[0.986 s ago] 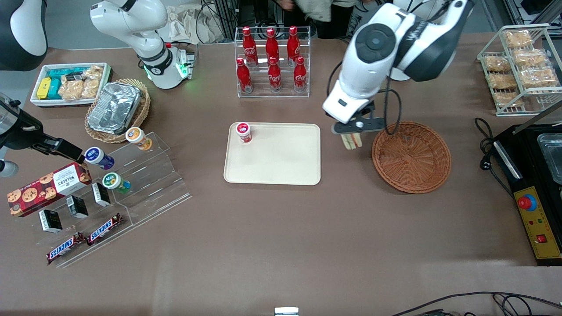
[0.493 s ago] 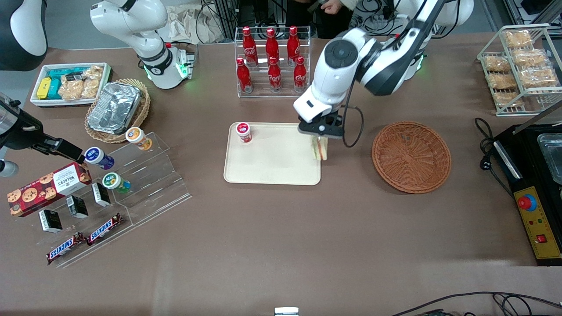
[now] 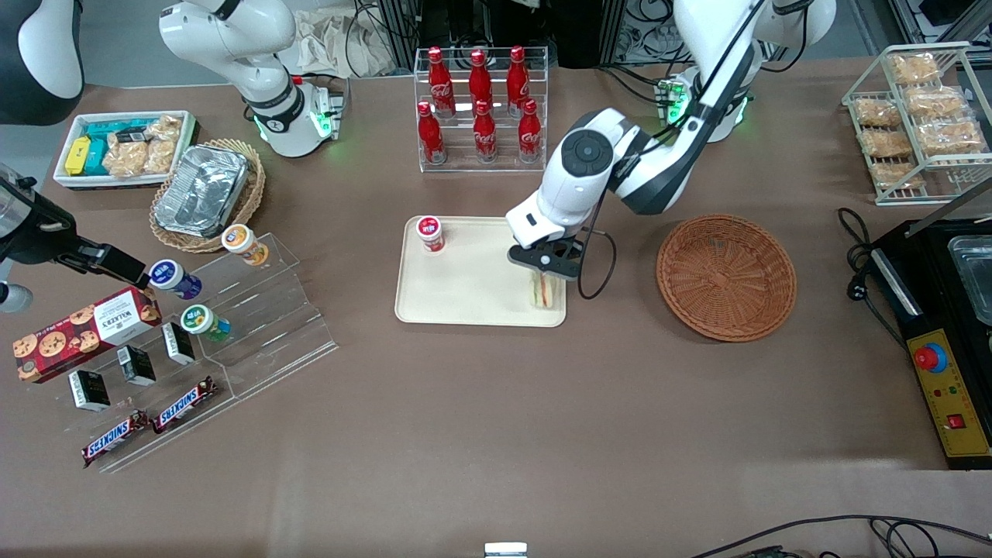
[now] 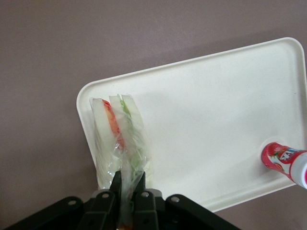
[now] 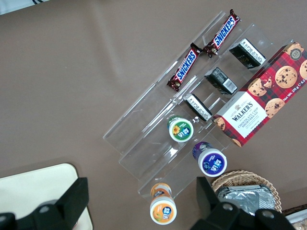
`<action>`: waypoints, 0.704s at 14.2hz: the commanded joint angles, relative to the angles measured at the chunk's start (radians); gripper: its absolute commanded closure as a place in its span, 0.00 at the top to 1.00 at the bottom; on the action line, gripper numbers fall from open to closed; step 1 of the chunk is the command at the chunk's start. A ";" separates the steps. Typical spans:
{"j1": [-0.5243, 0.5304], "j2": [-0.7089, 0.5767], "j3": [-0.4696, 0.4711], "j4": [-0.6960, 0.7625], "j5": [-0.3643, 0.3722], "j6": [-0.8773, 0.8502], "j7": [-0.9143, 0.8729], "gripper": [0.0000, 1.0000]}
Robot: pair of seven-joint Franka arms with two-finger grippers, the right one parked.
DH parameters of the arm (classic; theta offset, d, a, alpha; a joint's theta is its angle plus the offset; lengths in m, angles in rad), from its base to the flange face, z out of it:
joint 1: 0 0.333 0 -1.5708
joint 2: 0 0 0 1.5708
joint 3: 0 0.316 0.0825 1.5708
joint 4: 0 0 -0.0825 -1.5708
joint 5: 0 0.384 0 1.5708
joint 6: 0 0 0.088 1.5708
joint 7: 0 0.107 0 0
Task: Place sandwich from basket to tray
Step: 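Lower the sandwich onto the tray and open the left gripper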
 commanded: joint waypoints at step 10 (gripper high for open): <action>-0.046 0.085 0.008 0.015 -0.007 0.089 -0.003 0.99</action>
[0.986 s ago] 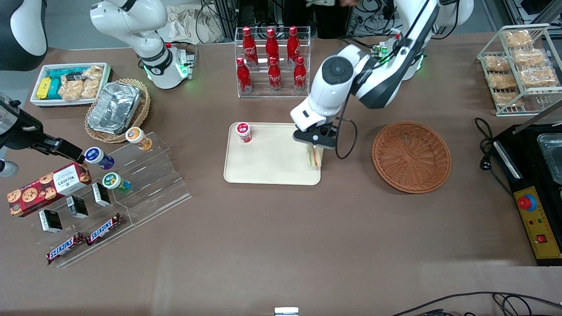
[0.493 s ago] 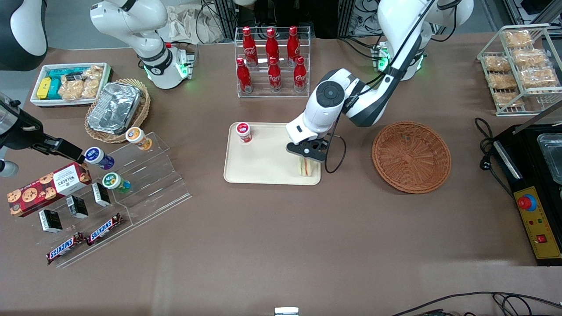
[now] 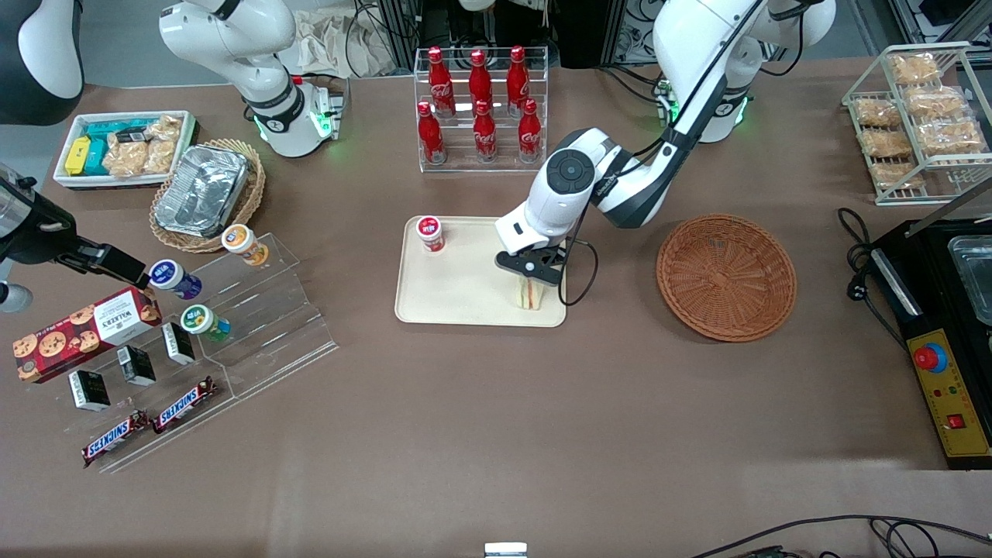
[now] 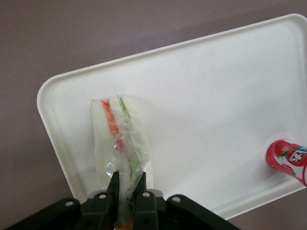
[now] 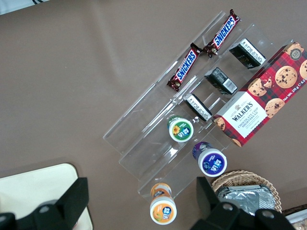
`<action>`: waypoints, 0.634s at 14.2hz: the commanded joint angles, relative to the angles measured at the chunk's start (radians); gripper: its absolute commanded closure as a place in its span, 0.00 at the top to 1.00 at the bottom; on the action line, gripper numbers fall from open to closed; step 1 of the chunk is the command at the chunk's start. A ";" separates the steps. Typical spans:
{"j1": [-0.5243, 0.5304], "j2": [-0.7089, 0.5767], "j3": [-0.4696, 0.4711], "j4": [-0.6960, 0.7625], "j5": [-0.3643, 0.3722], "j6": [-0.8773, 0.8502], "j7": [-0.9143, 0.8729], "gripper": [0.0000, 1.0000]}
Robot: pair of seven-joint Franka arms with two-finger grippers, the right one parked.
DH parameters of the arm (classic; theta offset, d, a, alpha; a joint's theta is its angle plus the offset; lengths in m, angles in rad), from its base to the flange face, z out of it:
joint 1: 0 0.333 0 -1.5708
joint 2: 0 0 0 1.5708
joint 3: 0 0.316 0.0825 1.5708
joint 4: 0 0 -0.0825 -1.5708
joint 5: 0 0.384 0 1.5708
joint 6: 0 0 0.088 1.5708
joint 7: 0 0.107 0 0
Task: Place sandwich from basket to tray
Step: 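Lower the sandwich onto the tray and open the left gripper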
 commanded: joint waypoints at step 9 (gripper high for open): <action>0.086 -0.159 0.028 0.069 0.041 -0.307 -0.071 0.99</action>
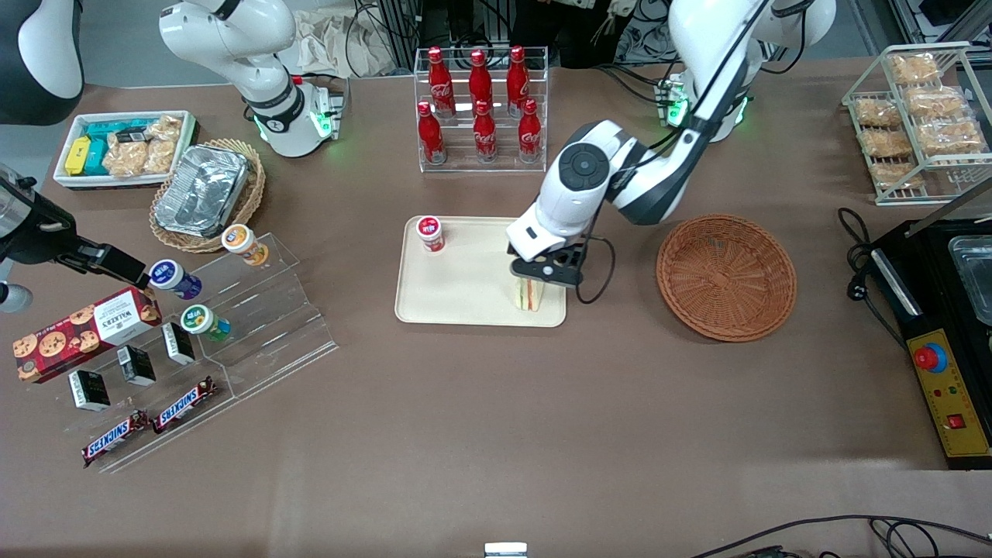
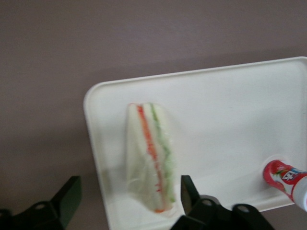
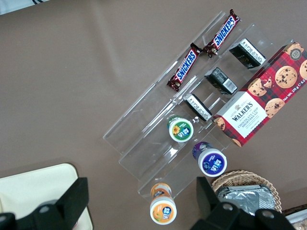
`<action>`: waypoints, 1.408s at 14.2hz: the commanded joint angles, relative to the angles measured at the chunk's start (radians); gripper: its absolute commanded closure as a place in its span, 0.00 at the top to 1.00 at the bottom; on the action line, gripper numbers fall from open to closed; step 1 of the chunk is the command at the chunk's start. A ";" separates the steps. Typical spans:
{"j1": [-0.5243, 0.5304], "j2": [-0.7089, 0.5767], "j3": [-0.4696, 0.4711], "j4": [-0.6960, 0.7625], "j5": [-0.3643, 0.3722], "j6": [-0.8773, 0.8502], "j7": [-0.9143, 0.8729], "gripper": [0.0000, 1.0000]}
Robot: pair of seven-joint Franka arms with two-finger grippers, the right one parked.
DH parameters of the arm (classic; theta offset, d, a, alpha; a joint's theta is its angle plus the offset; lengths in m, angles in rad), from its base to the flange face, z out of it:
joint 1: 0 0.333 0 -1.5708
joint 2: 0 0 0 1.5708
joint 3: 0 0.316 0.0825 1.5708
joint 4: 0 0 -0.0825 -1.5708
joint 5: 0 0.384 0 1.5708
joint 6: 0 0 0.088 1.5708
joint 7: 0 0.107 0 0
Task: Place sandwich from basket to tray
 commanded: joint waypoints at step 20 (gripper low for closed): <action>0.434 -0.389 0.147 0.158 0.150 -0.659 0.447 1.00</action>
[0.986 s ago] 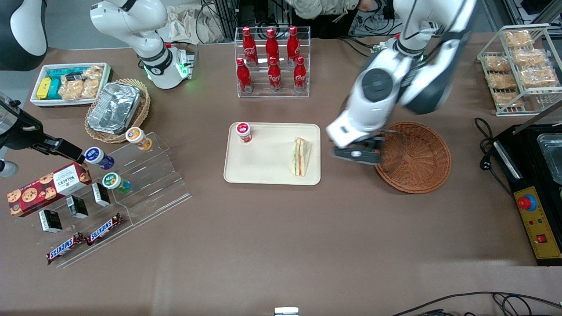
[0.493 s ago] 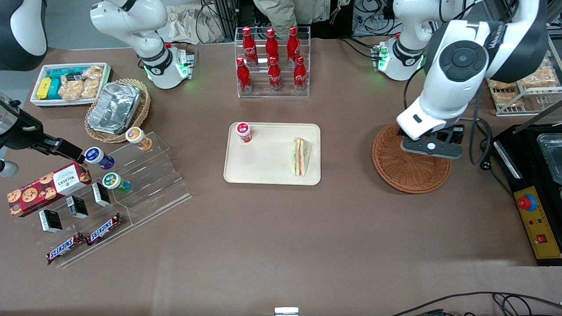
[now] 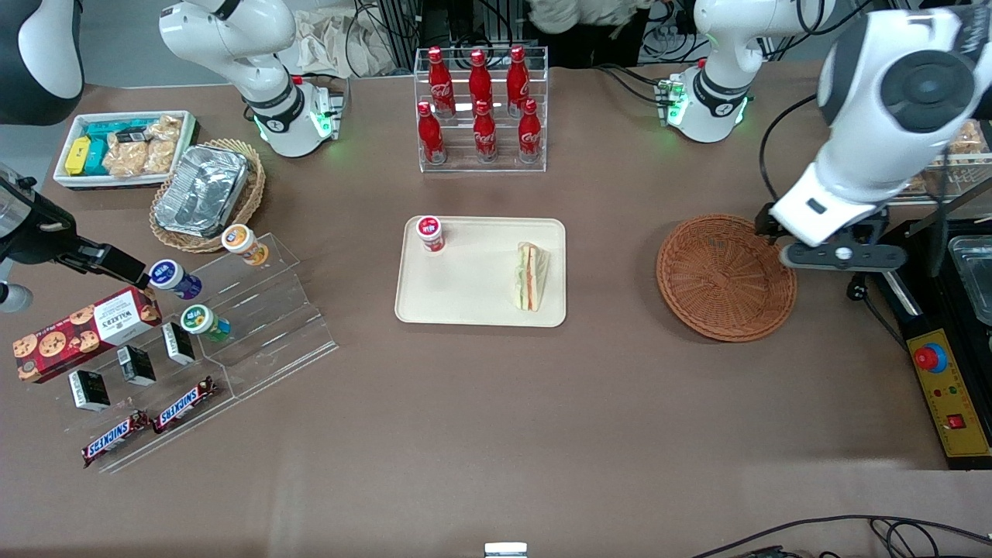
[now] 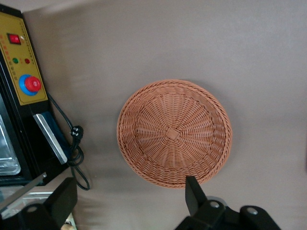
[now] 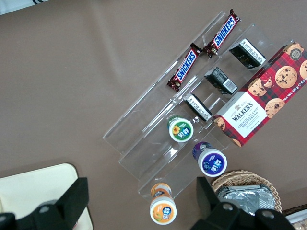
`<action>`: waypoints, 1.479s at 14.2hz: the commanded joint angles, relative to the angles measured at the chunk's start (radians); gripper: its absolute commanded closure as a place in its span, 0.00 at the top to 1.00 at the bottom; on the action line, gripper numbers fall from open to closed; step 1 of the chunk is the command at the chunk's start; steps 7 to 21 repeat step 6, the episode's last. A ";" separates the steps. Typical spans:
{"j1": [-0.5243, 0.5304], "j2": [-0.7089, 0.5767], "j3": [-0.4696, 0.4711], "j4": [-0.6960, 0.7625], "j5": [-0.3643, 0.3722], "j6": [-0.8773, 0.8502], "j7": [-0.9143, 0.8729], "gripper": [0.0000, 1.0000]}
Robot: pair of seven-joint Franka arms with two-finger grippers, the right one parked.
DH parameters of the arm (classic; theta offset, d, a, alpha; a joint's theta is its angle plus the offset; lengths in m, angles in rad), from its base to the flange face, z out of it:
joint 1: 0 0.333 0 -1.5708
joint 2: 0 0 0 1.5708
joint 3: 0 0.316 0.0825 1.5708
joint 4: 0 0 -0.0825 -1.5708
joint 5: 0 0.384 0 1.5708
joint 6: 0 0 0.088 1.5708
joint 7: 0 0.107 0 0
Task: Place sandwich from basket to tray
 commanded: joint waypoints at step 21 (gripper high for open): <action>-0.096 -0.101 0.275 0.024 -0.171 -0.061 0.225 1.00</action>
